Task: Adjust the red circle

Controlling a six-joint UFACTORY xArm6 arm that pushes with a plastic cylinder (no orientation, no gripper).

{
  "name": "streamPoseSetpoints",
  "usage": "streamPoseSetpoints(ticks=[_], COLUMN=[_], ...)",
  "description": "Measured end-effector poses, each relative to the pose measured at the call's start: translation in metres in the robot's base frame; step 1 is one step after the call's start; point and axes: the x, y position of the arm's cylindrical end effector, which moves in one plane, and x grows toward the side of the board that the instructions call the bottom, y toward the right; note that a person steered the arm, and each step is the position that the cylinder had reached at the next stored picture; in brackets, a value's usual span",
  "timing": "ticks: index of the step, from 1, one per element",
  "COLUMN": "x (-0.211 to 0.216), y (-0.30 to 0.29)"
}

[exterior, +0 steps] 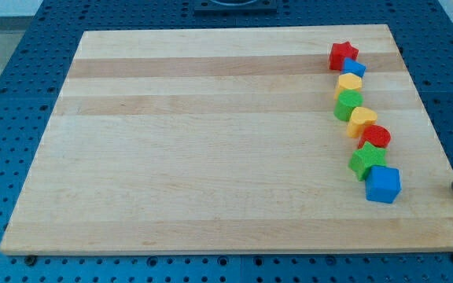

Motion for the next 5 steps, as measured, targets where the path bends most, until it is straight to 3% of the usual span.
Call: streamPoseSetpoints(ticks=[2,5], x=[-0.049,-0.067], y=[-0.003,-0.036])
